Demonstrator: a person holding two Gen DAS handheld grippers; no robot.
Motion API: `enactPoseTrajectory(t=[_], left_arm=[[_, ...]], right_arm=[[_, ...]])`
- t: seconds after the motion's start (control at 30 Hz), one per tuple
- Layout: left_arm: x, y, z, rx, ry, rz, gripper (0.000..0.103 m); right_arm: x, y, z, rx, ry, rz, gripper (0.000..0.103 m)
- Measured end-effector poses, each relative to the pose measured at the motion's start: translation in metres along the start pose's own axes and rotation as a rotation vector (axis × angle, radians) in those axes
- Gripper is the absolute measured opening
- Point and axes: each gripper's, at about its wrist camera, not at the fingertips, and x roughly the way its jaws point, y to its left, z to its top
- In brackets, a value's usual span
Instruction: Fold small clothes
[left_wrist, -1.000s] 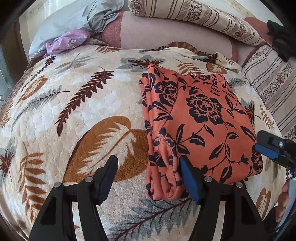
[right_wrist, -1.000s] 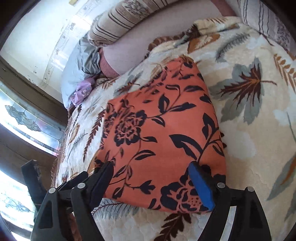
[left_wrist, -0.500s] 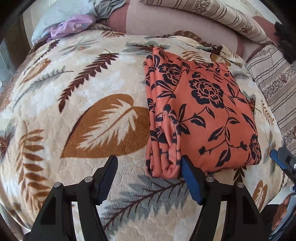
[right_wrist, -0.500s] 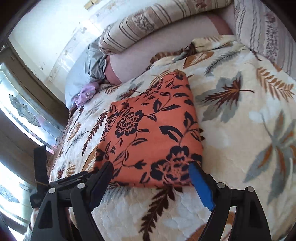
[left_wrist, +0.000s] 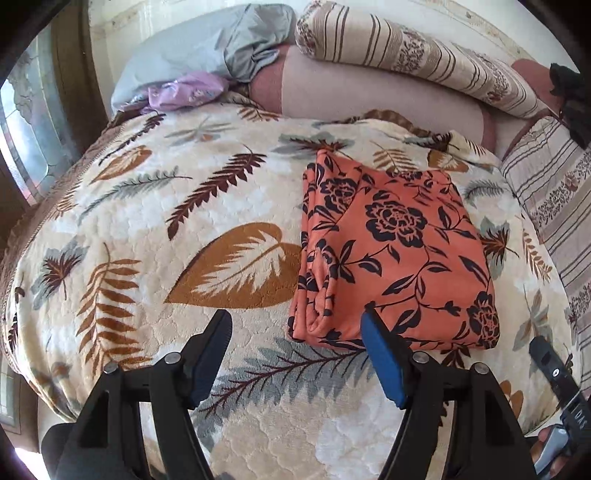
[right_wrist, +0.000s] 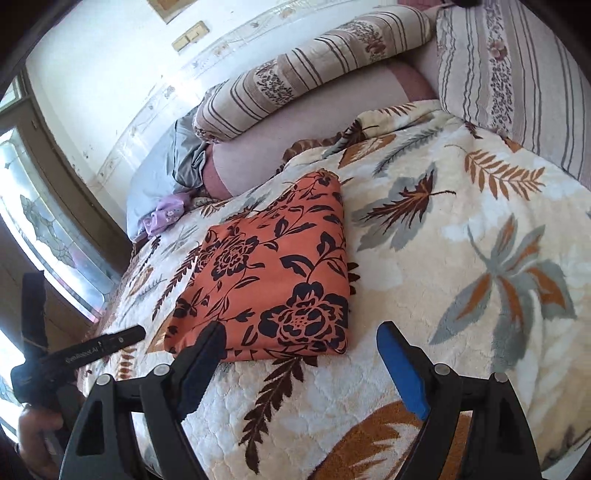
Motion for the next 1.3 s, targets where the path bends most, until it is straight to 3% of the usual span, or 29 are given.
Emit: enactPoseTrajectory(t=[0.07, 0.27, 0.53, 0.57, 0.63, 0.73, 0.83, 0.9, 1.0, 1.2, 1.3], left_arm=[[-0.006, -0.001, -0.003, -0.002, -0.014, 0.015, 0.078], [-0.021, 0.0, -0.013, 0.021, -0.043, 0.035, 0.078], [-0.049, 0.003, -0.023, 0.023, -0.108, 0.024, 0.079], [-0.057, 0.001, -0.024, 0.029, -0.136, 0.028, 0.081], [-0.072, -0.003, -0.025, 0.047, -0.189, 0.044, 0.093], [-0.089, -0.012, -0.023, 0.077, -0.254, 0.08, 0.098], [-0.091, -0.012, -0.016, 0.07, -0.234, 0.011, 0.098], [-0.092, -0.012, -0.012, 0.056, -0.231, 0.001, 0.098], [-0.09, -0.01, -0.01, 0.03, -0.219, -0.037, 0.099], [-0.08, -0.008, -0.002, 0.02, -0.21, -0.063, 0.102], [-0.078, -0.009, 0.002, 0.026, -0.233, -0.032, 0.102]], right_arm=[[0.0, 0.006, -0.003, -0.037, 0.006, -0.014, 0.093], [0.001, 0.03, -0.016, -0.194, -0.005, -0.085, 0.094], [0.007, 0.041, -0.029, -0.252, 0.068, -0.119, 0.094], [0.006, 0.043, -0.029, -0.25, 0.086, -0.112, 0.094], [-0.002, 0.048, -0.028, -0.257, 0.114, -0.116, 0.094], [-0.018, 0.057, -0.014, -0.295, 0.103, -0.174, 0.094], [-0.03, 0.064, 0.009, -0.323, 0.094, -0.258, 0.094], [-0.036, 0.067, 0.024, -0.327, 0.089, -0.295, 0.103], [-0.039, 0.073, 0.038, -0.348, 0.101, -0.341, 0.103], [-0.035, 0.076, 0.043, -0.341, 0.118, -0.382, 0.103], [-0.033, 0.081, 0.042, -0.354, 0.123, -0.39, 0.103]])
